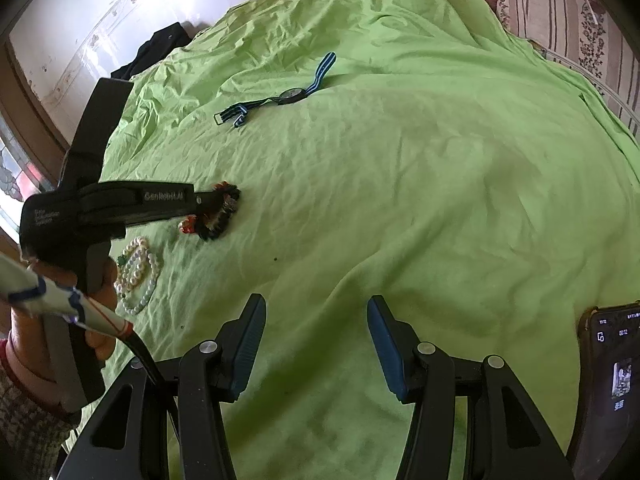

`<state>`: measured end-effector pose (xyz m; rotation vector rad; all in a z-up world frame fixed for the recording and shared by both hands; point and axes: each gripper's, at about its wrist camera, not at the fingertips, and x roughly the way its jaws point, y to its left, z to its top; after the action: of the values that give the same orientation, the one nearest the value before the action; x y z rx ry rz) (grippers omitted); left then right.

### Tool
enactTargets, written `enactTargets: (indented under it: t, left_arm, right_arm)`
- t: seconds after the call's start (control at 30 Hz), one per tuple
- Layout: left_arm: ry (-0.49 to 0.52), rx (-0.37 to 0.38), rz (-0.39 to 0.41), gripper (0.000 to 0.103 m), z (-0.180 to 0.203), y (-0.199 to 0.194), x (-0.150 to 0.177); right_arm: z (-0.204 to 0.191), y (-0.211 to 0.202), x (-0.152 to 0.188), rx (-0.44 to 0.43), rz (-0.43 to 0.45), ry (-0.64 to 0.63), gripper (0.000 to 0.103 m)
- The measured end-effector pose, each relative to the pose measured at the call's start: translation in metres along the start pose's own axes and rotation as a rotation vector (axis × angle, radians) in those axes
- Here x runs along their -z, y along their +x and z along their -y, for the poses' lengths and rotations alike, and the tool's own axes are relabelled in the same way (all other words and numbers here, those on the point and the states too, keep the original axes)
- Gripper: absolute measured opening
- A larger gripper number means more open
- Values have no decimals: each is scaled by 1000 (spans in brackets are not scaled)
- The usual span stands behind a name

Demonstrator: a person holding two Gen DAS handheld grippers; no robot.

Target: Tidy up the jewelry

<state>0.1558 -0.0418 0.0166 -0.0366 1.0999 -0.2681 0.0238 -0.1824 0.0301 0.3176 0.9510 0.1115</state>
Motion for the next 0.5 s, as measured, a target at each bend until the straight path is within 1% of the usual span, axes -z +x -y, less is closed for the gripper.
enactTargets:
  t: [0.07, 0.1, 0.2, 0.27, 0.37, 0.43, 0.5]
  left_arm:
    - [22, 59, -12, 10, 9, -6, 7]
    - [25, 104, -35, 10, 15, -8, 12]
    - [34, 177, -66, 10, 24, -16, 23]
    - [32, 187, -66, 10, 26, -24, 28]
    - [12, 168, -29, 10, 14, -49, 35]
    - [-23, 147, 8, 10, -3, -64, 34]
    - [-73, 123, 40, 11, -27, -81, 35]
  right_arm:
    - [2, 0, -1, -3, 0, 13, 57]
    - [3, 0, -1, -3, -1, 19, 57]
    - [8, 0, -1, -2, -5, 34, 57]
    - [10, 1, -2, 2, -3, 41, 57]
    - [13, 2, -4, -21, 10, 51, 57]
    - [12, 4, -6, -73, 20, 58, 57]
    - [10, 8, -8, -144, 19, 62, 57]
